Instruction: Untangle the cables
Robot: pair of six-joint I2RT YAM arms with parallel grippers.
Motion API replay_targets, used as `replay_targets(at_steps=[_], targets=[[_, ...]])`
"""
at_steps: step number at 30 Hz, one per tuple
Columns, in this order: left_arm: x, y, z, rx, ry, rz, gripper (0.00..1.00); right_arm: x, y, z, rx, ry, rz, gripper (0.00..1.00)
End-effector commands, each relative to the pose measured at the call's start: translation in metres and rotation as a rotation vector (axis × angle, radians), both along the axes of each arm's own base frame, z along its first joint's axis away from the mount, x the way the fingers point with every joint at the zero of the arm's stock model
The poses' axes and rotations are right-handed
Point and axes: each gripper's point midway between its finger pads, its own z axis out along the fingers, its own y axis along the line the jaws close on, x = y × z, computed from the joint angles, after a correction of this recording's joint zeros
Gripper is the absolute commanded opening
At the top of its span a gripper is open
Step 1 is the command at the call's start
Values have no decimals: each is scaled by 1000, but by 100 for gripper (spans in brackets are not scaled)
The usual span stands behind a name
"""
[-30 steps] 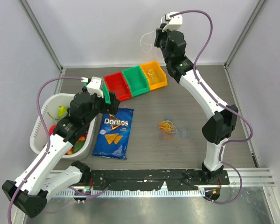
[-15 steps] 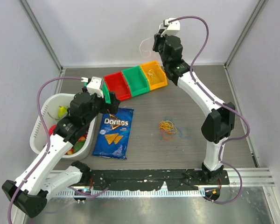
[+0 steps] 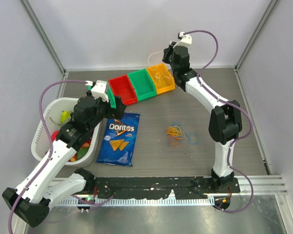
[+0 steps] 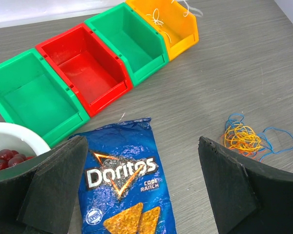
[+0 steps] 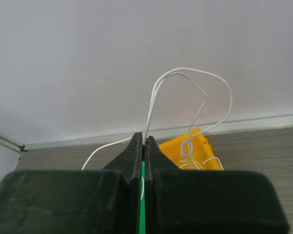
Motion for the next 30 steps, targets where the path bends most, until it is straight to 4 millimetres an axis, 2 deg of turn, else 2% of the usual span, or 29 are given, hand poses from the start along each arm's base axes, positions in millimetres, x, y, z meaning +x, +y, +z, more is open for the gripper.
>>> replay_targets(at_steps=[1, 7, 13, 15, 19, 21, 22, 25, 30], targets=[[4, -5, 12, -31, -45, -12, 100, 17, 0, -26, 89, 43, 6, 1], [3, -5, 13, -33, -48, -15, 100, 30, -7, -89, -57, 160, -46, 1], [3, -6, 12, -37, -44, -17, 100, 31, -15, -118, -195, 215, -57, 1], [3, -6, 12, -38, -45, -18, 100, 29, -14, -117, -245, 210, -53, 1], [4, -7, 11, -36, -39, -18, 100, 21, 2, -111, -387, 176, -25, 1], [4, -7, 10, -36, -38, -19, 100, 19, 12, -111, -448, 170, -15, 1], [4, -7, 9, -34, -35, -18, 100, 16, 17, -118, -465, 184, -1, 1], [4, -7, 9, -34, -35, -19, 100, 13, 28, -123, -427, 202, 41, 1], [5, -8, 7, -30, -28, -19, 100, 3, 58, -130, -420, 196, 93, 1]])
